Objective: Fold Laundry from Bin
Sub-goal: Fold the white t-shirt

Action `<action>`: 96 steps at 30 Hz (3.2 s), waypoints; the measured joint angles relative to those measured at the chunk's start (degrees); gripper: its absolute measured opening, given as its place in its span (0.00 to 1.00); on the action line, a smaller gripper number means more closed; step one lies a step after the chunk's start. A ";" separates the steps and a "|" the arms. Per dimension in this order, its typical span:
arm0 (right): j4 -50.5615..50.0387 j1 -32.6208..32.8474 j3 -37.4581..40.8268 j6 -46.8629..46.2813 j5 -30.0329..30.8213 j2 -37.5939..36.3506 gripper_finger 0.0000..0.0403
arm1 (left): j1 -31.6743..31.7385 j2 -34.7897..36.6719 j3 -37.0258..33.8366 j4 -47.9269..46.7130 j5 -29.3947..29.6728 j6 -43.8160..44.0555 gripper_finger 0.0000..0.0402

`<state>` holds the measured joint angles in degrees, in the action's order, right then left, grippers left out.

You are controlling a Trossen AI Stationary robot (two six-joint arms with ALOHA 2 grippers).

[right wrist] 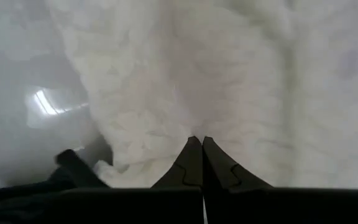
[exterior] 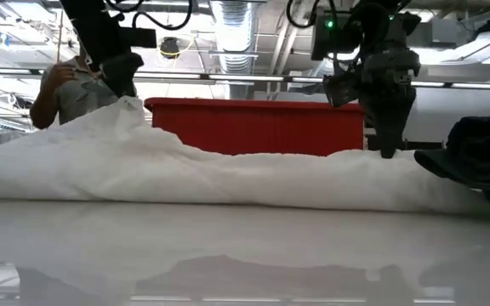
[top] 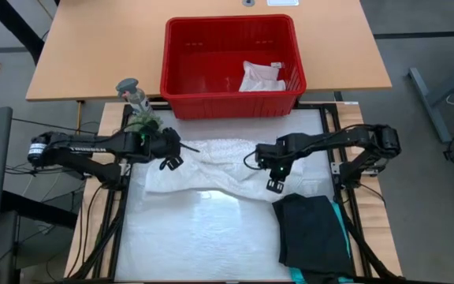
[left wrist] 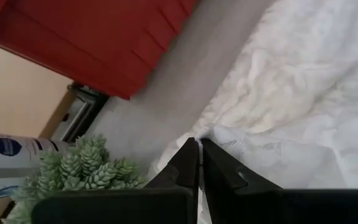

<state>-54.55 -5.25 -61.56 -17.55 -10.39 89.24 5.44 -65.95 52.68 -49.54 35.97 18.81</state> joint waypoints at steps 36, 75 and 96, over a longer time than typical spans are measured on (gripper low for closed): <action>-2.24 -17.49 -1.86 18.10 6.63 -2.21 0.16 | 2.38 -0.04 -7.87 6.57 -10.06 -5.87 0.12; 7.18 13.50 0.34 4.12 7.51 -5.90 0.22 | -20.26 7.87 -5.89 4.76 -19.61 3.40 0.33; 15.11 15.72 9.66 1.93 7.32 -6.15 0.22 | -27.67 7.87 -10.88 17.97 -19.18 5.95 0.33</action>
<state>-39.45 10.46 -51.90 -15.61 -3.07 83.09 -22.24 -58.08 41.80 -31.57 16.80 24.77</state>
